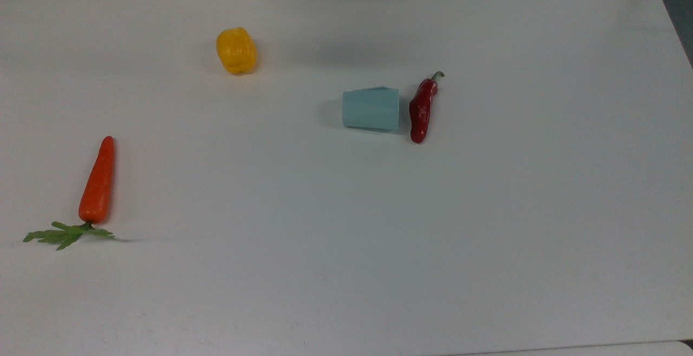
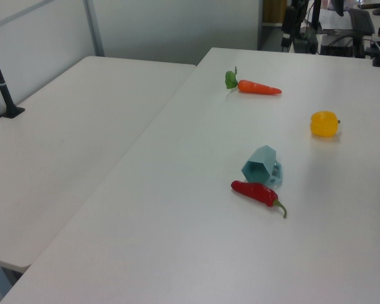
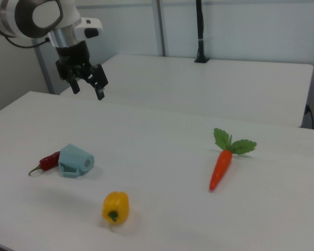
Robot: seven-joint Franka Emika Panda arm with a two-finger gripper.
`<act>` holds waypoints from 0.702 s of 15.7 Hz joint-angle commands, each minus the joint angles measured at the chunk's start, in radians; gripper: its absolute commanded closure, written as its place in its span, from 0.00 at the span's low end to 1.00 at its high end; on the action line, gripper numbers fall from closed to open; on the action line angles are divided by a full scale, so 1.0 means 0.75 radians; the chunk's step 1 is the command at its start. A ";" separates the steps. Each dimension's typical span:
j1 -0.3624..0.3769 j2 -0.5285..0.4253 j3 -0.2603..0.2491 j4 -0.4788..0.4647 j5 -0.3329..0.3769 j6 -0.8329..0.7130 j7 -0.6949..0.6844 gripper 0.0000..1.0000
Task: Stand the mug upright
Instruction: 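Move the open gripper toward the tipped light-blue mug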
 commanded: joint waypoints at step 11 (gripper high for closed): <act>0.252 0.286 0.249 0.007 -0.536 0.006 0.580 0.00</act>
